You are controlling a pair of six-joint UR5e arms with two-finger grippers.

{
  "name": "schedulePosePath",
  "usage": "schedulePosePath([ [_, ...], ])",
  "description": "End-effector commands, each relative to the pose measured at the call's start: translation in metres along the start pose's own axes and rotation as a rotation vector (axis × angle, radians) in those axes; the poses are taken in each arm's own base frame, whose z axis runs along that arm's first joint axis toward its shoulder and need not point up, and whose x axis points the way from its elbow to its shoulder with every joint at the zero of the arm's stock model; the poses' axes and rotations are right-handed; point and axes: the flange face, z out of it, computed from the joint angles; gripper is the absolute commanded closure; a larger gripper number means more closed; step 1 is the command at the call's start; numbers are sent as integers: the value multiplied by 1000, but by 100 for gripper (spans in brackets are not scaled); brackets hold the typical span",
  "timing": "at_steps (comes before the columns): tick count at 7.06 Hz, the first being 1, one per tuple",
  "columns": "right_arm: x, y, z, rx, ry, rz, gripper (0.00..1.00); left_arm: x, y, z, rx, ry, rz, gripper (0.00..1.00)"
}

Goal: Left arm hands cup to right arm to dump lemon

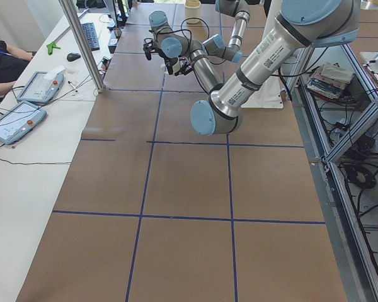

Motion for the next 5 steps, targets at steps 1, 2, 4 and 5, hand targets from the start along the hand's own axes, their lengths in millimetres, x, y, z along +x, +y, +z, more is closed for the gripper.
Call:
schedulePosePath([
  [1,-1,0,-1,0,-2,-1,80,7,9,5,-12,4,12,36],
  [2,-1,0,-1,0,-2,-1,80,7,9,5,-12,4,12,40],
  [4,-2,-1,-2,0,-4,-2,80,10,18,14,-27,-1,20,47],
  [5,-2,-1,-2,0,-4,-2,80,10,19,15,-29,-1,21,54],
])
